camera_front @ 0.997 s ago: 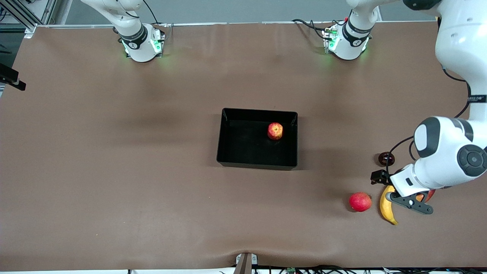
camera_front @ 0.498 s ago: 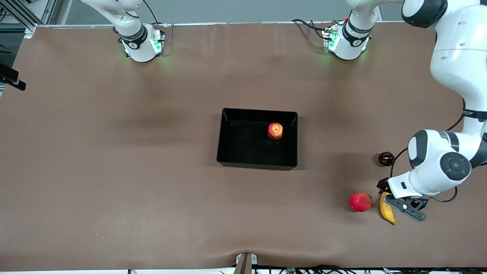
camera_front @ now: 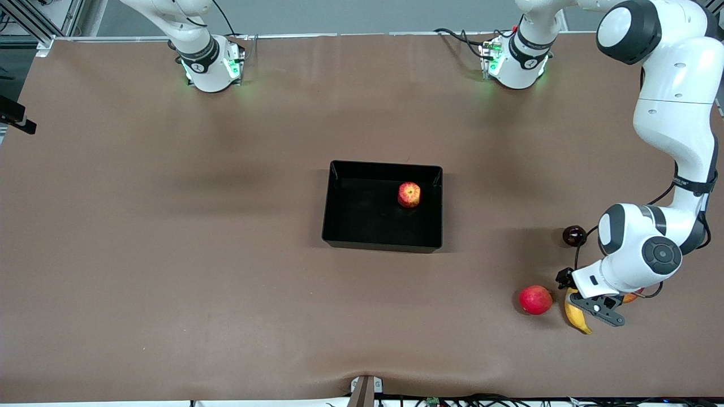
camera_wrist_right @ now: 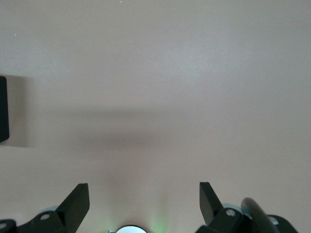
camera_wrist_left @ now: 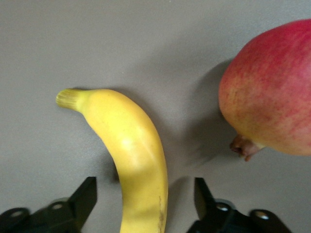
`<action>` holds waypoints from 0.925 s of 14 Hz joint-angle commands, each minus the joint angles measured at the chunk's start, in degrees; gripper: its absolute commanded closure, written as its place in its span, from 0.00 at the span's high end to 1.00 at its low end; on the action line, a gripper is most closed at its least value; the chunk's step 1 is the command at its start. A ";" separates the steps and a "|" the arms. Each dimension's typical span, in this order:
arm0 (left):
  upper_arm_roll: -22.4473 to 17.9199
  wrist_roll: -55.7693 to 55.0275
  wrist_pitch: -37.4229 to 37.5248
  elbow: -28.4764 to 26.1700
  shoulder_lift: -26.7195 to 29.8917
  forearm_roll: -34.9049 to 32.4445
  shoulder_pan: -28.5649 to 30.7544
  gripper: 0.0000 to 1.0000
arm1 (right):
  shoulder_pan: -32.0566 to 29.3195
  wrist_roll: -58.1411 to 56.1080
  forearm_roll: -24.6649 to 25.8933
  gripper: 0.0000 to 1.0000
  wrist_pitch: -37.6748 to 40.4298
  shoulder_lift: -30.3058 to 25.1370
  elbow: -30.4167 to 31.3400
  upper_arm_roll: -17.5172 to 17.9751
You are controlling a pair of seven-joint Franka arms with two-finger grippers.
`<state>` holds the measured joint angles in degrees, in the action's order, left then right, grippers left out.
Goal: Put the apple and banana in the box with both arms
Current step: 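Grasp the yellow banana with the left gripper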
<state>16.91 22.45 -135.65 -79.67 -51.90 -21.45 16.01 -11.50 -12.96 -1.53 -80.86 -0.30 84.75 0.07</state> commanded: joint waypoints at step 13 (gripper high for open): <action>5.41 -5.91 9.43 -0.48 12.43 0.71 -0.10 0.00 | -2.38 -1.11 -1.28 1.00 0.70 0.39 -0.46 0.81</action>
<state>20.98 19.17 -128.62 -78.53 -43.62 -21.39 16.14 -12.29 -13.04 -1.69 -80.81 -0.10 84.77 0.05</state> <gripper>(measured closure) 0.652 0.000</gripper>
